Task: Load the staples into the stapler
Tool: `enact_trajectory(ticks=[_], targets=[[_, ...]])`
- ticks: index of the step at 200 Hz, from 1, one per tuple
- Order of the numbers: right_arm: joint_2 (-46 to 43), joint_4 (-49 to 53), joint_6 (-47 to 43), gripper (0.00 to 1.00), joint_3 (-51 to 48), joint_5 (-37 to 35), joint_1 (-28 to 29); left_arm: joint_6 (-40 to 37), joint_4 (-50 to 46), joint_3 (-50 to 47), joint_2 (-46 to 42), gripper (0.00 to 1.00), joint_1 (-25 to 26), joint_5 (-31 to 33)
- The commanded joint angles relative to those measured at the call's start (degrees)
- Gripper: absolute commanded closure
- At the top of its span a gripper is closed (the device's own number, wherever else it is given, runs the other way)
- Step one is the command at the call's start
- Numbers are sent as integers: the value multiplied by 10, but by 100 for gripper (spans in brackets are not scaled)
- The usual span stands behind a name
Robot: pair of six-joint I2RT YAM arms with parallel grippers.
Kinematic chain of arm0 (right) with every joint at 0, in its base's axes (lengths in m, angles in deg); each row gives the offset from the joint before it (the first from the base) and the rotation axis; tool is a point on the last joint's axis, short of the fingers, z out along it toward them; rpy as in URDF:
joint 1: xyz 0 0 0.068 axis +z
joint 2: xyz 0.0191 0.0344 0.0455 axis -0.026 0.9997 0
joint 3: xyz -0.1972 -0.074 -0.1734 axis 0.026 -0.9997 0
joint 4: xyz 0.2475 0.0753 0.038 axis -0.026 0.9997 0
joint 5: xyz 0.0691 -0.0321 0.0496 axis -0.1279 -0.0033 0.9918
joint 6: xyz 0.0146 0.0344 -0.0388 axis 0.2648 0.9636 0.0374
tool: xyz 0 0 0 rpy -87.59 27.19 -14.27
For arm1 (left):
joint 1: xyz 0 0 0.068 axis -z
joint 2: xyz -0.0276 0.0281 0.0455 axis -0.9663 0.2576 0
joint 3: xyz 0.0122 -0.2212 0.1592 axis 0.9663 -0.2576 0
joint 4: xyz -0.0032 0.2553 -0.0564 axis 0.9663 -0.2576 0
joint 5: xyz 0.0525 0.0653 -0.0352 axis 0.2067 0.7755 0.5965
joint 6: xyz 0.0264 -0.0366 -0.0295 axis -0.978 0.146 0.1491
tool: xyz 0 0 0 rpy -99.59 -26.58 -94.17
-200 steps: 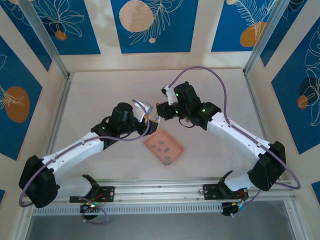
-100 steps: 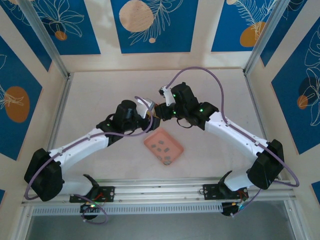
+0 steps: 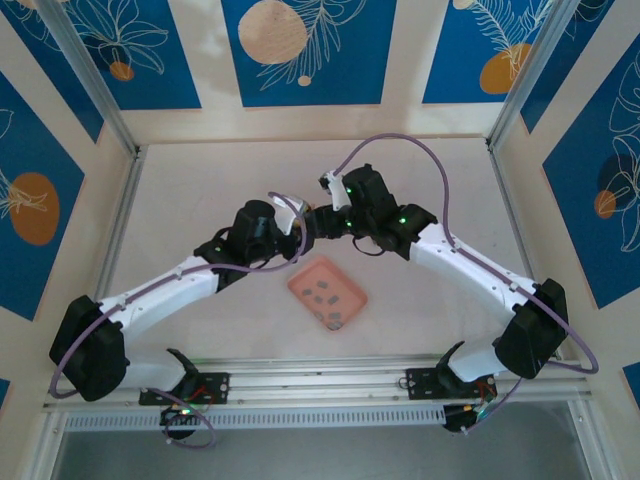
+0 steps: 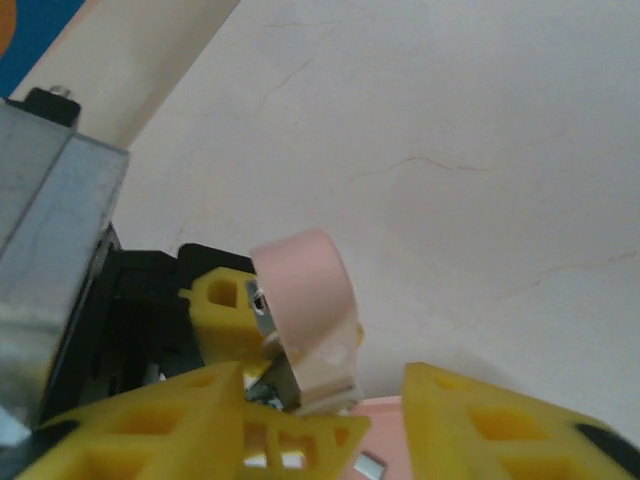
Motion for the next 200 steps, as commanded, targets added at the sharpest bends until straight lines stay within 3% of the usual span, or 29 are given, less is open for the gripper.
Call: enact_trajectory(ticks=[1,54,92,200], targets=[[-27,-31,31,46,-13,19,-18,11,-17,-16,-15,79,-17,45],[-50,-36,67,41,-50,30,-55,53,56,-96,25,80,-78,43],[-65,-32,79,41,-72,17,-58,62,113,-103,102,81,-87,45],[-76,-18,87,41,-89,9,-71,64,132,21,291,79,-90,56]])
